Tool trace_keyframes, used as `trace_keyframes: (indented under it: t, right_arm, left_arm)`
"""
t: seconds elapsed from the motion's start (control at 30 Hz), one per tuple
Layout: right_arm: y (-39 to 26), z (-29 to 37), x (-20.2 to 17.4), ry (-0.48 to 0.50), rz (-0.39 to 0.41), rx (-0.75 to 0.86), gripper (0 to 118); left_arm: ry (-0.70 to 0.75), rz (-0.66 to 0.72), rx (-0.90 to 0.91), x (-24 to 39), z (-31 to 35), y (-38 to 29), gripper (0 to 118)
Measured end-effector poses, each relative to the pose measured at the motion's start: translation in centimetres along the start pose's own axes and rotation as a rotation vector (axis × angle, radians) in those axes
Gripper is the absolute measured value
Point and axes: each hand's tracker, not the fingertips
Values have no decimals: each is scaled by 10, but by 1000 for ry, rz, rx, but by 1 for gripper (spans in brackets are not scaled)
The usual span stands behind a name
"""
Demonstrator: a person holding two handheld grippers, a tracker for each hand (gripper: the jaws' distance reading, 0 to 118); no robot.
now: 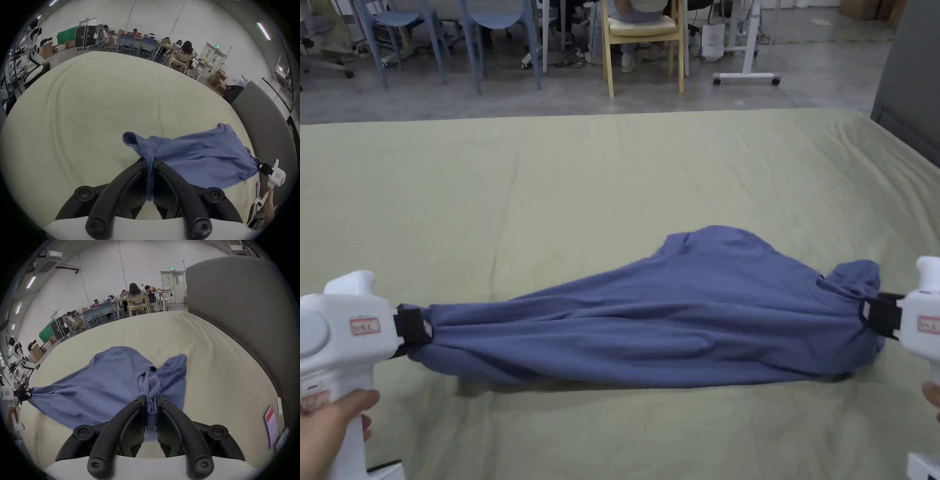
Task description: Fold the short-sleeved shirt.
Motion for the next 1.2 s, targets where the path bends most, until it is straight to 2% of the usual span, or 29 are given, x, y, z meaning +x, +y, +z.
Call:
trace_keyframes:
  t: [0.13, 0.27, 0.43, 0.6, 0.63, 0.67, 0.7, 0.73, 0.77, 0.8, 0.93, 1.0, 1.03, 1.07, 1.1, 1.13, 1.17, 1.2]
  right_arm:
    - [-46, 63, 15, 35, -30, 12, 15]
    - [-90, 122, 30, 36, -39, 10, 15]
    - [-144, 164, 47, 34, -39, -50, 15]
    - [-167, 169, 39, -7, 11, -109, 15]
    - [-161, 169, 33, -17, 43, -114, 21]
    - [-153, 169, 25, -39, 75, -120, 60]
    - [-148, 168, 22, -61, 91, -140, 88]
    - [-141, 166, 17, -62, 111, -188, 98]
    - [-137, 165, 14, -42, 124, -228, 98]
    - [-132, 172, 8, -9, 144, -203, 113]
    - [-115, 215, -13, -9, 213, -135, 113]
    - [-113, 240, -25, 17, 228, -73, 113]
    - [-114, 253, -32, 38, 232, -44, 112]
    - [-119, 260, -29, 56, 230, -13, 100]
    - [-124, 270, -35, 89, 235, 21, 72]
    - [-126, 275, -41, 95, 239, 23, 27]
    - [-130, 273, -47, 77, 236, 5, 3]
    - [-135, 280, -51, 37, 239, 54, 3]
  left_arm:
    - [-44, 4, -10, -7, 59, -41, 5]
    - [-44, -52, -18, -15, 110, -93, 5]
    - [-7, -47, -104, -45, 135, -158, 6]
    - [26, -30, -168, -44, 118, -180, 6]
    - [33, -34, -175, -42, 117, -178, 19]
    - [48, -34, -183, -40, 117, -176, 55]
    - [58, -33, -179, -41, 120, -171, 71]
    - [55, -34, -178, -43, 124, -167, 76]
    - [56, -41, -173, -42, 130, -165, 76]
    - [68, -70, -144, -41, 141, -161, 78]
    - [202, -245, -41, -28, 198, -151, 78]
    - [241, -264, 52, -18, 233, -156, 78]
    - [229, -237, 102, -13, 253, -162, 77]
    - [196, -230, 151, -9, 269, -171, 64]
    - [180, -214, 220, -1, 284, -184, 32]
    - [189, -196, 240, 3, 287, -189, 0]
    - [227, -154, 264, 8, 288, -195, 0]
    - [194, -185, 200, 8, 287, -197, 0]
